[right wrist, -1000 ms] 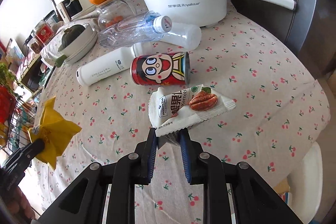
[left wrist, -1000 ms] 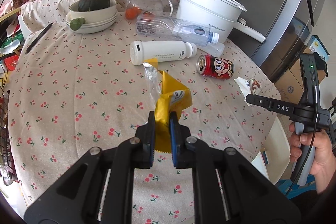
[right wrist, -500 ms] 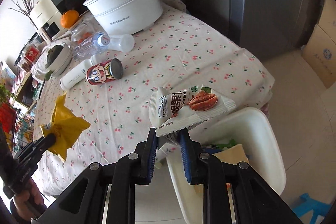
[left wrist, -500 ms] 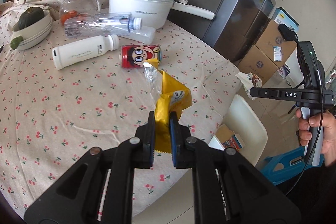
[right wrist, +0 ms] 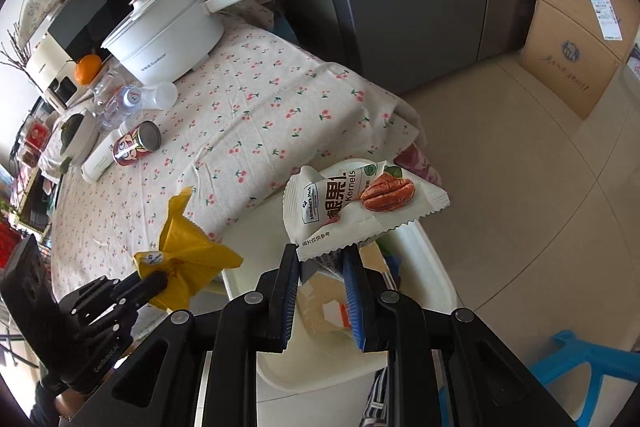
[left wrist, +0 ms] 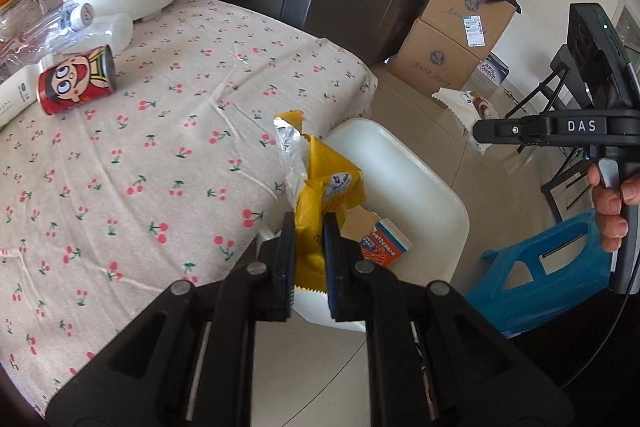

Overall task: Collect trash
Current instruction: 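Carry the yellow wrapper and pecan bag over the white bin and open both grippers, then move both grippers back over the table toward the can and white bottle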

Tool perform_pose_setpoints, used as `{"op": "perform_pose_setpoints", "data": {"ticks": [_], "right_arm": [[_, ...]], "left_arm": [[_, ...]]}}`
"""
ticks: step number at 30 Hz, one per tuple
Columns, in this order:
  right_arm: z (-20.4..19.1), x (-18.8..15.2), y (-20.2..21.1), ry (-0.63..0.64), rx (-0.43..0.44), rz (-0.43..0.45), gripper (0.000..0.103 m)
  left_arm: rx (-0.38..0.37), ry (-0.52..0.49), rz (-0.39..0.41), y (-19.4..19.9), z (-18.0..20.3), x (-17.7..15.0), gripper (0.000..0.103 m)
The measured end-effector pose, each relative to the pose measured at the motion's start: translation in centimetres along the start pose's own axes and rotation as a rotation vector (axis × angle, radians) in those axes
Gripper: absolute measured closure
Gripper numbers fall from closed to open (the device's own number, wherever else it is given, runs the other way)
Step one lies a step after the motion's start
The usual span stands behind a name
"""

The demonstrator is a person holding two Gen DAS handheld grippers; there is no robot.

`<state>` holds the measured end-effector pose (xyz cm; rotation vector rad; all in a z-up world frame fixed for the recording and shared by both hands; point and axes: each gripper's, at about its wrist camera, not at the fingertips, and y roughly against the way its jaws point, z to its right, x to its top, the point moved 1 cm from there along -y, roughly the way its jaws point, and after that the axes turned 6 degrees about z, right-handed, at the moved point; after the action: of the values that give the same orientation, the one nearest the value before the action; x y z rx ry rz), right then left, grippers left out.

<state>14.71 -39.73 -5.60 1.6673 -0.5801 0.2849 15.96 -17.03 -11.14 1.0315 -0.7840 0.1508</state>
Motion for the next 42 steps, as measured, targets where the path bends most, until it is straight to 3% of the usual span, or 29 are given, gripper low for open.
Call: {"op": "perform_pose_setpoints", "data": {"ticks": [10, 17, 22, 36, 40, 42], "right_arm": [[4.1, -0.9, 0.5, -0.037, -0.017, -0.032, 0.080], [3.8, -1.0, 0.3, -0.029, -0.005, -0.047, 0.079], [3.1, -1.1, -0.3, -0.011, -0.005, -0.064, 0.079], [-1.3, -0.8, -3.0, 0.053, 0.010, -0.126, 0.074], [-2.5, -0.7, -3.5, 0.051, 0.010, -0.143, 0.063], [-2.8, -0.6, -3.7, 0.033, 0.025, -0.155, 0.052]], "left_arm": [[0.027, -0.078, -0.030, -3.9, 2.1, 0.0, 0.087], [0.060, -0.087, -0.012, -2.5, 1.3, 0.4, 0.045], [0.096, -0.105, 0.033, 0.7, 0.5, 0.8, 0.025], [0.258, 0.001, 0.067, 7.5, -6.1, 0.5, 0.009], [0.288, 0.044, 0.077, 9.1, -8.0, 0.1, 0.006], [0.302, 0.064, 0.078, 9.7, -8.8, -0.2, 0.005]]}}
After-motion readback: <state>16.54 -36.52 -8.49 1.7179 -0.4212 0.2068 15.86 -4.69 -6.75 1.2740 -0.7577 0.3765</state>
